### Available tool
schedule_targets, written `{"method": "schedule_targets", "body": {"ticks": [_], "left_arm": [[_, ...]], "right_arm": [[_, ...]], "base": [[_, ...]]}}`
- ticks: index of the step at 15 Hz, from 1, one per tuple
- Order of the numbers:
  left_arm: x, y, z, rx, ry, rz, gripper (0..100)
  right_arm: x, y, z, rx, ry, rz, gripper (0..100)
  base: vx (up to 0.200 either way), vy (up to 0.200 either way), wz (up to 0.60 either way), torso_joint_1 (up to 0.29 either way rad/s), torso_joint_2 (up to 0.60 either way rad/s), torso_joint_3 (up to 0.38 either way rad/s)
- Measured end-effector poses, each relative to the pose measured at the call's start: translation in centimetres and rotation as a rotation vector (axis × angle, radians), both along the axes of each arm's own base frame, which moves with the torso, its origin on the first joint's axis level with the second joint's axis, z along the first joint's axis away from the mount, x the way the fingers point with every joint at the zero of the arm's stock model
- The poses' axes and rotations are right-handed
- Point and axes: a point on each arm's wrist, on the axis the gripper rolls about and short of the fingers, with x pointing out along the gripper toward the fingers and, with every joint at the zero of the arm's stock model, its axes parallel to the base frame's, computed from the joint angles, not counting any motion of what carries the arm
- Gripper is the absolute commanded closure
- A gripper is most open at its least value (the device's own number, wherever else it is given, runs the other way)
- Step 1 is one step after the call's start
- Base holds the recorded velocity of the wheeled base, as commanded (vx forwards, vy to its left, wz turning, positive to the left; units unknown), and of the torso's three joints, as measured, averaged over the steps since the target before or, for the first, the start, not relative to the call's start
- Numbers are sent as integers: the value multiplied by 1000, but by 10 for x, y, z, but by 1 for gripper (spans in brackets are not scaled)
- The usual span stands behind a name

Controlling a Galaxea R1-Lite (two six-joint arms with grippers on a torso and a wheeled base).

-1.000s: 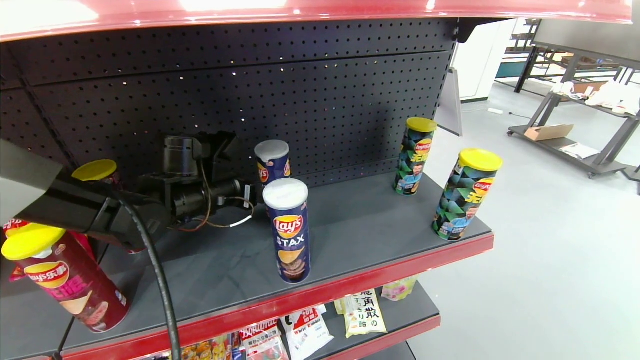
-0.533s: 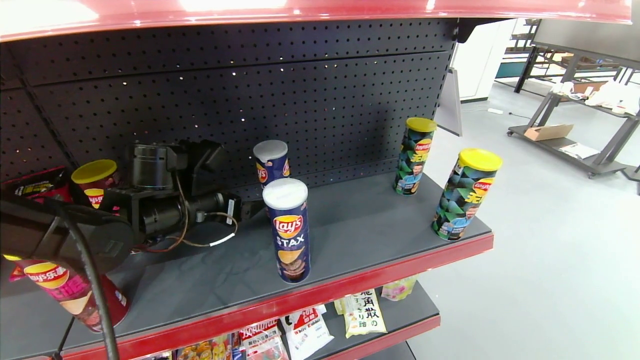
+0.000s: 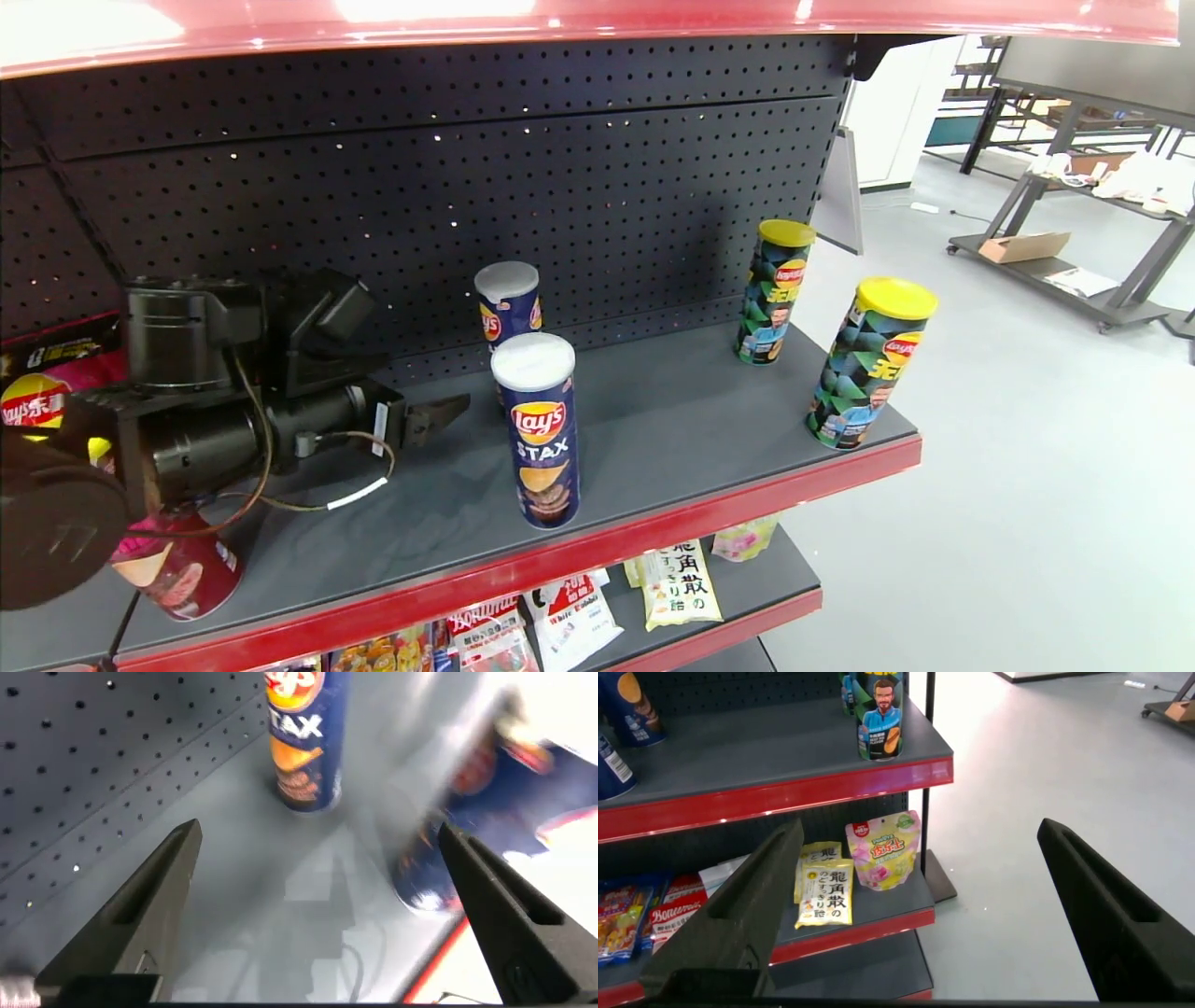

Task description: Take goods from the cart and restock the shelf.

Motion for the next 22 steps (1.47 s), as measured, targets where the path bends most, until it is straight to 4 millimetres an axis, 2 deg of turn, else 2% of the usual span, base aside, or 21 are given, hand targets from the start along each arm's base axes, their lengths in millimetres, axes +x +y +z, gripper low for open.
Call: {"method": "schedule_targets", "body": {"ticks": [2, 4, 8, 13, 17, 19, 22], "left_arm": [[-14, 6, 3, -5, -8, 4, 0], [-36, 17, 5, -16, -21, 14, 0], [-98, 42, 9, -57, -86, 0, 0], [-175, 60, 10, -94, -170, -10, 0], [-243, 73, -13, -91, -141, 38, 0], [-268, 78, -27, -85, -149, 82, 0], [-285, 82, -42, -84, -202, 144, 0]], "right_arm": [[0, 0, 0, 0, 0, 0, 0], [0, 0, 0, 0, 0, 0, 0], [0, 0, 0, 0, 0, 1, 0], [0, 0, 0, 0, 0, 0, 0], [0, 0, 0, 0, 0, 0, 0], [0, 0, 0, 0, 0, 5, 0], [0, 0, 0, 1, 0, 5, 0]], "base": [[0, 0, 0, 0, 0, 0], [0, 0, 0, 0, 0, 0], [0, 0, 0, 0, 0, 0], [0, 0, 0, 0, 0, 0], [0, 0, 0, 0, 0, 0], [0, 0, 0, 0, 0, 0], [0, 0, 0, 0, 0, 0]]}}
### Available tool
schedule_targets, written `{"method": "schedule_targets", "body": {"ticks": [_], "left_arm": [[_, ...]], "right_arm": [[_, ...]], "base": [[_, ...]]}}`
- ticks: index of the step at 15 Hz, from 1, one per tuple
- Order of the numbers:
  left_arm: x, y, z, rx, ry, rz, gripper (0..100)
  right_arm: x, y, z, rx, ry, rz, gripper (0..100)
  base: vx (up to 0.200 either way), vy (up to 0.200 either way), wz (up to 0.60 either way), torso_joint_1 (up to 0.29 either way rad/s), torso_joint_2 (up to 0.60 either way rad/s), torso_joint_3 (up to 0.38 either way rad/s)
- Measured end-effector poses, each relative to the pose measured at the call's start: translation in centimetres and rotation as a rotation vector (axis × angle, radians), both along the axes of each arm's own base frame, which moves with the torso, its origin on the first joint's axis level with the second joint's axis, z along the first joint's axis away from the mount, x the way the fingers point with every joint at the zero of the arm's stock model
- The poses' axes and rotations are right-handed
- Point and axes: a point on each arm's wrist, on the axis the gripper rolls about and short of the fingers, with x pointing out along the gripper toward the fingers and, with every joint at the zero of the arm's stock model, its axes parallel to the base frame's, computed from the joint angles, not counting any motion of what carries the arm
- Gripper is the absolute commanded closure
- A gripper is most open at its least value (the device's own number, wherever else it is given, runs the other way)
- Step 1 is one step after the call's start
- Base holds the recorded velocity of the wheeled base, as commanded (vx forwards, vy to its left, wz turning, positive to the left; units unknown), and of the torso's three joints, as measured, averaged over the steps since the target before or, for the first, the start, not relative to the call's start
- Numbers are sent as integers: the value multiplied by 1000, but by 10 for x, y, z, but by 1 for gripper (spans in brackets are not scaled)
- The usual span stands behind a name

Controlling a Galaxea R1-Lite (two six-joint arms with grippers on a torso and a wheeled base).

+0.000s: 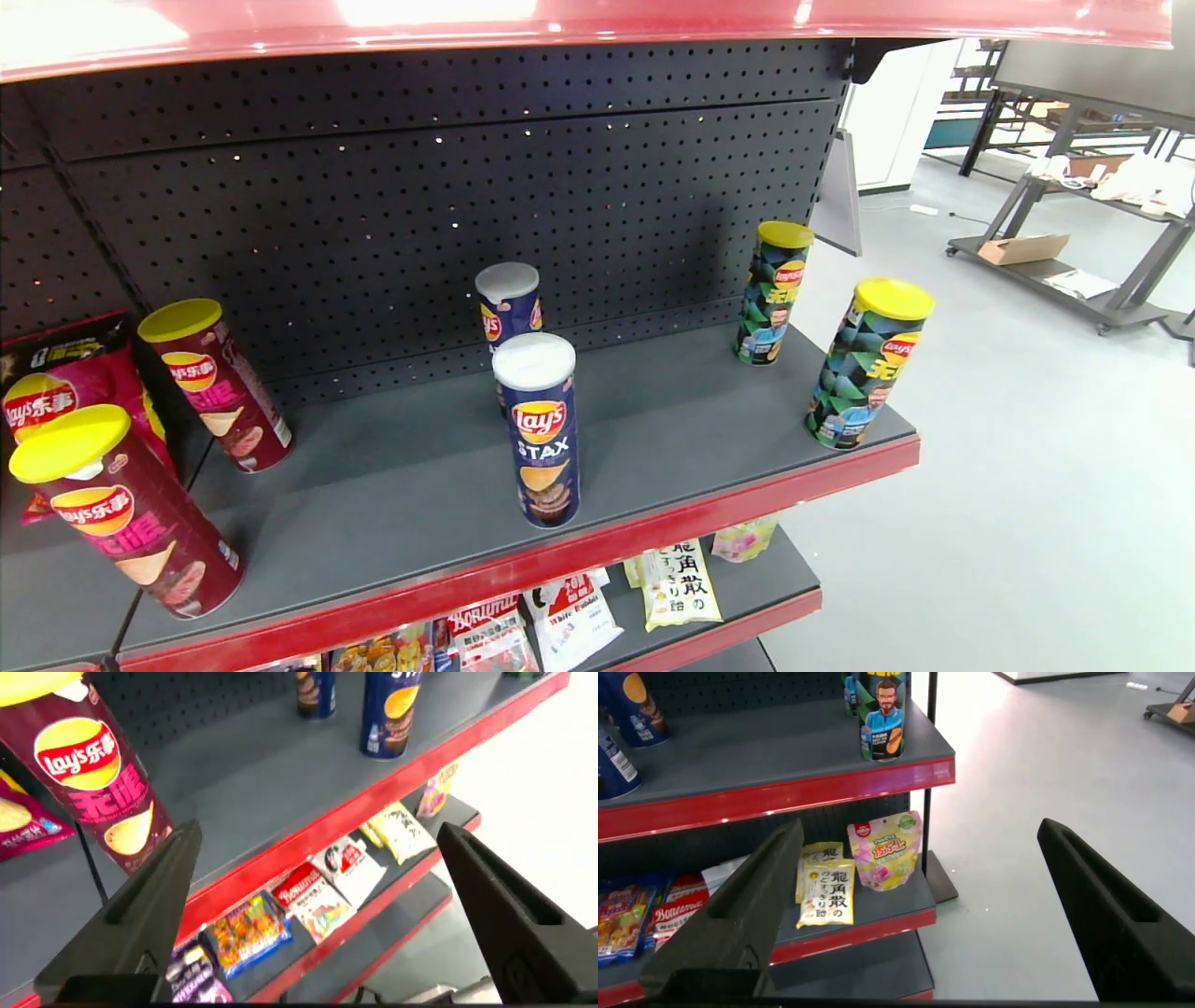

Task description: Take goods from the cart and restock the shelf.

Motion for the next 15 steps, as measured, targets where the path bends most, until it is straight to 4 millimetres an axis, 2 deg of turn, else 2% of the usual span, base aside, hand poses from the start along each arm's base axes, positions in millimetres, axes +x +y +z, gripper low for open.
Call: {"method": "schedule_targets", "body": {"ticks": [5, 8, 15], "left_arm": [[-1, 4, -16, -55, 17, 180, 0], [1, 4, -24, -95, 41, 224, 0], [6, 3, -31, -104, 20, 200, 0]], "right_arm": [[0, 0, 0, 0, 0, -1, 0], [0, 0, 0, 0, 0, 0, 0], [0, 0, 0, -1, 0, 1, 0]], "base": [[0, 0, 0, 0, 0, 0], [0, 0, 0, 0, 0, 0], [0, 0, 600, 9, 2, 0]]}}
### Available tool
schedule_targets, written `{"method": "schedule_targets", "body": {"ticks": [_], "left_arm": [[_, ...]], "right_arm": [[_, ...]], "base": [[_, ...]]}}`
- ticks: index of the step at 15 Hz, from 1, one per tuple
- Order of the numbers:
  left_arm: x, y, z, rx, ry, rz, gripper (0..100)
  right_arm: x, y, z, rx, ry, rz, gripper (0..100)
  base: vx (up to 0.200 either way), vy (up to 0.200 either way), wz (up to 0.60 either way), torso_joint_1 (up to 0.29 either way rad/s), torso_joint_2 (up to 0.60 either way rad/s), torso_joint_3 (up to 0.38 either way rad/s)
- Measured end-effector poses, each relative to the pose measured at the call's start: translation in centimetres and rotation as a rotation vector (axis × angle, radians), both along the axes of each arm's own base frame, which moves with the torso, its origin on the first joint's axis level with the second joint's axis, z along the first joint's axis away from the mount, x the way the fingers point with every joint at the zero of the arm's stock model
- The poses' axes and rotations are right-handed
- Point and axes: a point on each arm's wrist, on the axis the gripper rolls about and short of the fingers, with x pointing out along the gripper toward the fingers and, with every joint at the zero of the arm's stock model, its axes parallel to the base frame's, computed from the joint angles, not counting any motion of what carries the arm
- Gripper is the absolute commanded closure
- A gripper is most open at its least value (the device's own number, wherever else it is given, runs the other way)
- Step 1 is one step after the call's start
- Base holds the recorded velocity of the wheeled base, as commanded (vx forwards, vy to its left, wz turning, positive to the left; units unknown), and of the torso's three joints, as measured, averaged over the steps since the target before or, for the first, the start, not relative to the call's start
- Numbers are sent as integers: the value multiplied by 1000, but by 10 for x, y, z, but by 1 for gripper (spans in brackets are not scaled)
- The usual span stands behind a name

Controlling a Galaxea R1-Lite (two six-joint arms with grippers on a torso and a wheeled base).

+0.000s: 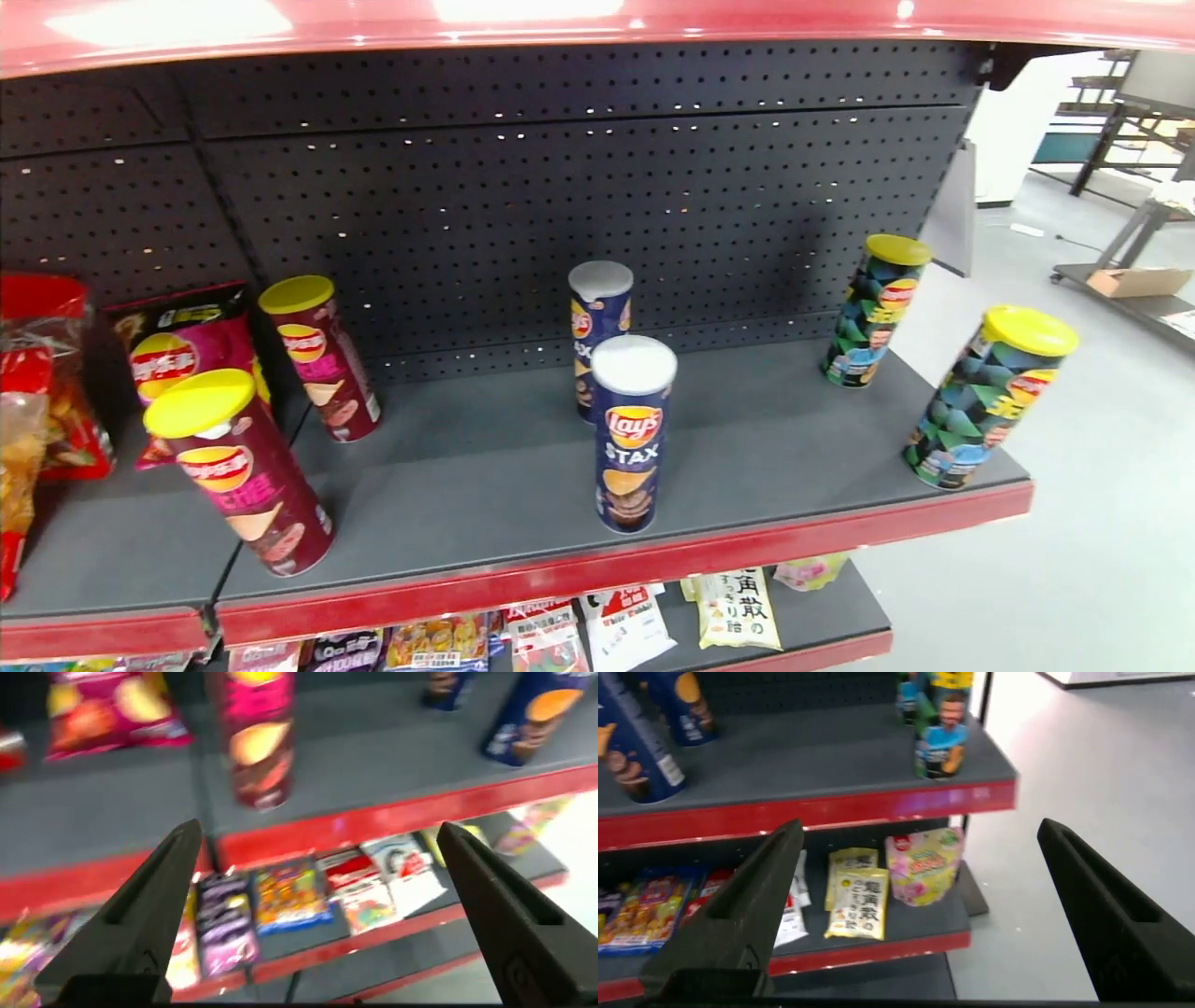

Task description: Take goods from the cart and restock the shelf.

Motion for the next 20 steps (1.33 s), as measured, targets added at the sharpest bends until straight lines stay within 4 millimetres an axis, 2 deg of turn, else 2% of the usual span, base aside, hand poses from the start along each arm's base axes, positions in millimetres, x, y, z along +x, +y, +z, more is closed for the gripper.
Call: {"method": "schedule_targets", "body": {"ticks": [3, 13, 15, 18, 20], "left_arm": [[0, 0, -1, 2, 2, 2, 0], [1, -1, -2, 54, -20, -62, 0], [1, -1, 7, 51, -52, -61, 0], [3, 1, 11, -6, -28, 143, 0], [2, 0, 3, -2, -13, 222, 0]], "right_arm": [[0, 0, 0, 1, 1, 0, 0], [0, 0, 0, 3, 0, -1, 0], [0, 0, 0, 2, 0, -1, 0], [0, 0, 0, 1, 0, -1, 0], [0, 0, 0, 1, 0, -1, 0]], "base": [[0, 0, 600, -1, -2, 4], [0, 0, 0, 0, 0, 0], [0, 0, 0, 0, 0, 0], [0, 0, 0, 0, 0, 0], [0, 0, 0, 0, 0, 0]]}}
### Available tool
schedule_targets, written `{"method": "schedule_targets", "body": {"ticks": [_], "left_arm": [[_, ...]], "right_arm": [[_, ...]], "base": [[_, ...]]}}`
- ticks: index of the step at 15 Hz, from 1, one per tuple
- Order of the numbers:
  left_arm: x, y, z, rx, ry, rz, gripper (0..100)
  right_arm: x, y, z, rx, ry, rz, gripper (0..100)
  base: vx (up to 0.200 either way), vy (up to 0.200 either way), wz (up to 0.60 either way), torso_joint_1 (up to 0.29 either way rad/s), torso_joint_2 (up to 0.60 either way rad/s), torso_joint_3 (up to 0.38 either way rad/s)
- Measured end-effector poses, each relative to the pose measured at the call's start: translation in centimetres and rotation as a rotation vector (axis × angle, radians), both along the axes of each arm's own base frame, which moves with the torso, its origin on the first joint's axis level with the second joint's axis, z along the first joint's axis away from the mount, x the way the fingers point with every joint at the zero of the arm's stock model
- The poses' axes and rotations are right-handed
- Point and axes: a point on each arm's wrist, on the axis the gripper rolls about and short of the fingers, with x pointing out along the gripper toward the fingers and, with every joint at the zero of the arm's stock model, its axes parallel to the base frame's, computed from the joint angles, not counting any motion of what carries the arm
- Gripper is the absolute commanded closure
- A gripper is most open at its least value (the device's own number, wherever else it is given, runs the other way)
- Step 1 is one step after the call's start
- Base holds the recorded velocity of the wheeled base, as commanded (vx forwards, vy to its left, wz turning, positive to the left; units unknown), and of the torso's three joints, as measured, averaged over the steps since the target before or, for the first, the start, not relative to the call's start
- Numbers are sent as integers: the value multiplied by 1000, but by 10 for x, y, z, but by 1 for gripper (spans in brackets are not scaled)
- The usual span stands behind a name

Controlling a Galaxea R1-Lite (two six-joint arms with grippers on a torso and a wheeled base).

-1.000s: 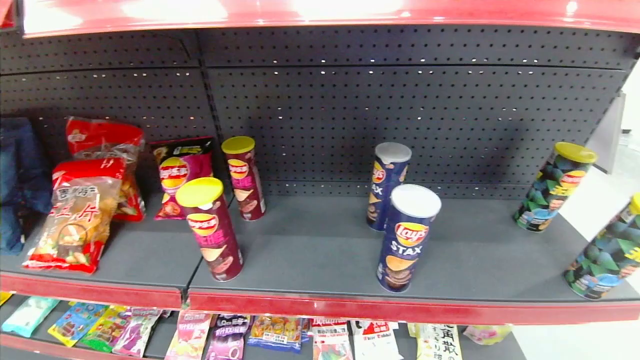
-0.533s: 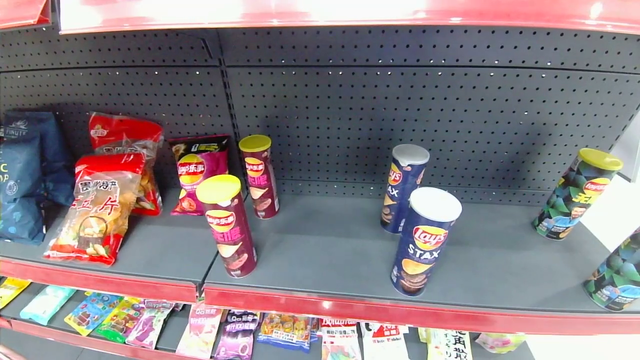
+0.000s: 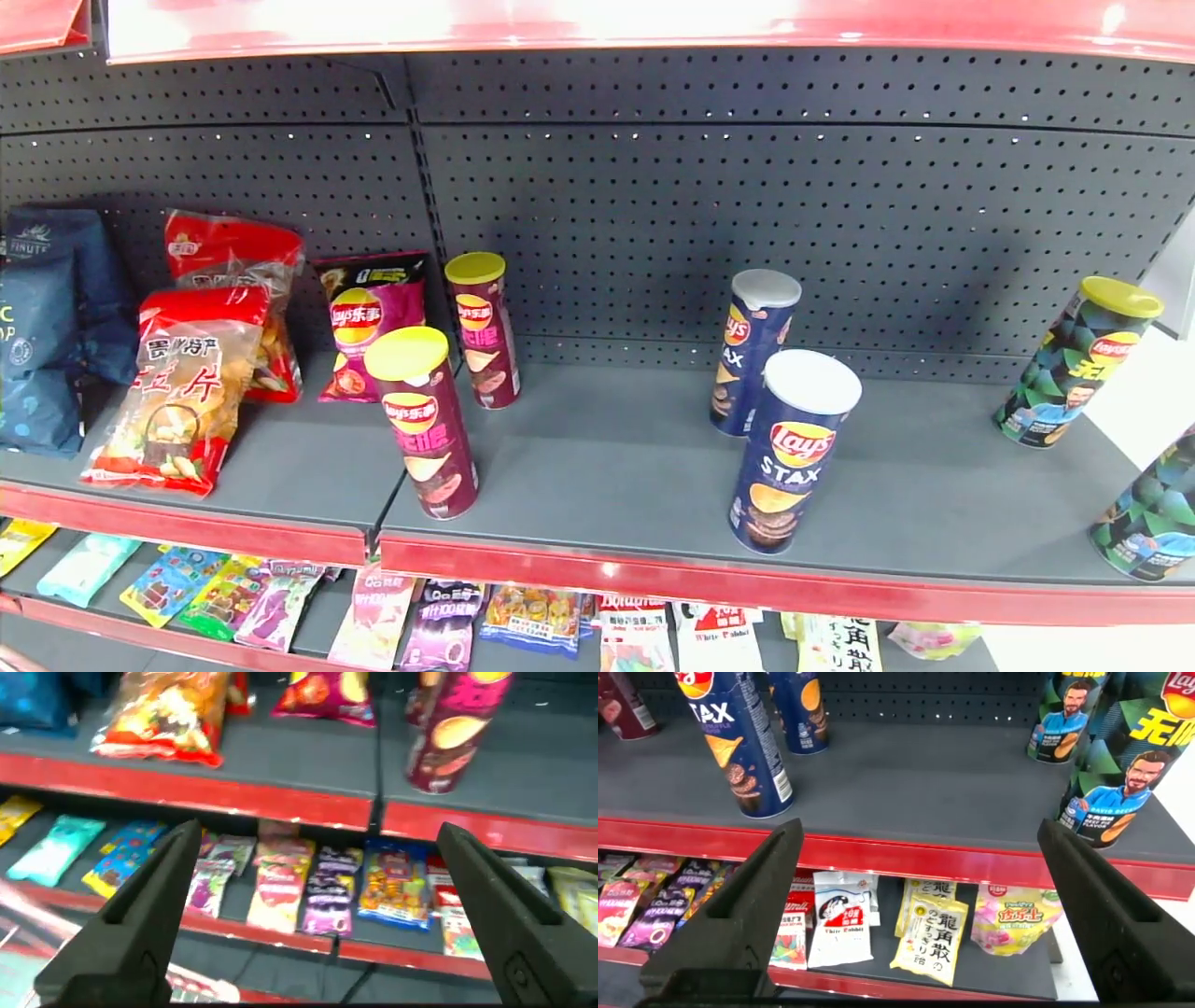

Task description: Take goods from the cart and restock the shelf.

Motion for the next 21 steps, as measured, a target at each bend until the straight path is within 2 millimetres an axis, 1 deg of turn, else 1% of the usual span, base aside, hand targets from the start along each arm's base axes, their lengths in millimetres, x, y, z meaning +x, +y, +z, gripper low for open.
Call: {"method": "schedule_targets", "body": {"ticks": [2, 3, 5, 6, 11, 17, 18, 20, 21], "left_arm": [[-1, -1, -4, 8, -16, -9, 0], [0, -2, -4, 10, -44, -40, 0], [1, -5, -12, 32, -61, -174, 0], [0, -6, -13, 41, -71, -188, 0], [-2, -5, -16, 40, -106, -132, 0], [-3, -5, -16, 42, -112, -131, 0], [-3, -5, -16, 42, -112, -131, 0], [-3, -5, -16, 42, -112, -131, 0], [-3, -5, -16, 42, -112, -131, 0]], "right_arm": [[0, 0, 0, 0, 0, 0, 0], [0, 0, 0, 0, 0, 1, 0], [0, 0, 0, 0, 0, 1, 0], [0, 0, 0, 0, 0, 0, 0], [0, 0, 0, -2, 0, 0, 0], [0, 1, 1, -1, -6, 43, 0], [-2, 1, 10, 15, -28, 65, 0], [-4, 2, 44, 53, -58, 103, 0], [0, 2, 63, 64, -47, 124, 0]], "base": [[0, 0, 0, 0, 0, 0], [0, 0, 0, 0, 0, 0], [0, 0, 0, 0, 0, 0], [0, 0, 0, 0, 0, 0], [0, 0, 0, 0, 0, 0], [0, 0, 0, 0, 0, 0], [0, 0, 0, 0, 0, 0], [0, 0, 0, 0, 0, 0], [0, 0, 0, 0, 0, 0]]}}
